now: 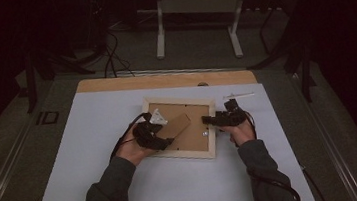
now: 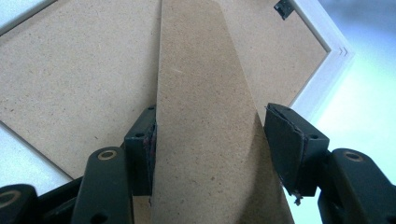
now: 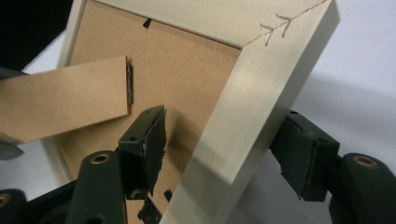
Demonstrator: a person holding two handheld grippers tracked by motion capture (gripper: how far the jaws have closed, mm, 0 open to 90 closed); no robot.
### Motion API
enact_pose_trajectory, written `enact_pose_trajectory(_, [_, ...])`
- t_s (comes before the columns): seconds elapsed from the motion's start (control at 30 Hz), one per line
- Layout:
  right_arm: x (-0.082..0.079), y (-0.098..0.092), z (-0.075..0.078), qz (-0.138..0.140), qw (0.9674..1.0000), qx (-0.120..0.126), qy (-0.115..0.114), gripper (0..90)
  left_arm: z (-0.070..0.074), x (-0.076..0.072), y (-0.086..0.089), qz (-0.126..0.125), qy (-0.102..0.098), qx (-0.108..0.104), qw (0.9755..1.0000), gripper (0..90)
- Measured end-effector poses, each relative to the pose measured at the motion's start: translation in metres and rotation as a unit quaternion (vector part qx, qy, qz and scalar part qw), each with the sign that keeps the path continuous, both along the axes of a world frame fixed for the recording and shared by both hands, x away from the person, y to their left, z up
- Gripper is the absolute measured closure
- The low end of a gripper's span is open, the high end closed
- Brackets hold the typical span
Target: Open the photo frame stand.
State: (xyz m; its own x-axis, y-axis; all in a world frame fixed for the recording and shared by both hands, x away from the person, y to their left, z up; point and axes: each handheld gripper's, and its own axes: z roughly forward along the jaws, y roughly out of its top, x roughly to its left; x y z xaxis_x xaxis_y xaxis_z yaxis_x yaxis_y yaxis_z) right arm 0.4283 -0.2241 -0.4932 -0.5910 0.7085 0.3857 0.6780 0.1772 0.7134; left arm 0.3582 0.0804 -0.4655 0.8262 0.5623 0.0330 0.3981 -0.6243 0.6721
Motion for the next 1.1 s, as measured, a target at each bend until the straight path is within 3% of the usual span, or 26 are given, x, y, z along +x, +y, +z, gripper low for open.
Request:
enact_pose_trajectory(0.37, [0.001, -0.011, -0.004, -0.016, 0.9967, 0.079, 0.006, 49.9, 0.002, 0.0, 0.003, -0.005, -0.004, -0.017, 0.9998, 42.3])
enact_pose_trajectory(0.57, [-0.001, -0.014, -0.005, -0.018, 0.9957, 0.091, 0.004, 51.9, 0.002, 0.001, 0.004, -0.005, 0.005, -0.024, 0.9997, 42.3])
enact_pose_trajectory(0.73, [-0.003, -0.014, -0.003, -0.018, 0.9958, 0.09, -0.005, 52.2, 0.002, 0.004, 0.006, -0.003, 0.027, -0.034, 0.9991, 43.3])
enact_pose_trajectory(0.87, [-0.005, -0.016, 0.0, -0.024, 0.9955, 0.09, -0.018, 57.6, 0.0, 0.008, 0.009, 0.005, 0.051, -0.058, 0.997, 45.7])
enact_pose_trajectory(0.93, [-0.006, -0.017, 0.001, -0.03, 0.9961, 0.08, -0.024, 57.8, 0.0, 0.01, 0.01, 0.007, 0.066, -0.07, 0.9953, 47.0])
enact_pose_trajectory(1.1, [-0.007, -0.016, 0.002, -0.028, 0.9959, 0.081, -0.029, 58.3, -0.002, 0.015, 0.012, 0.008, 0.098, -0.092, 0.9909, 50.3])
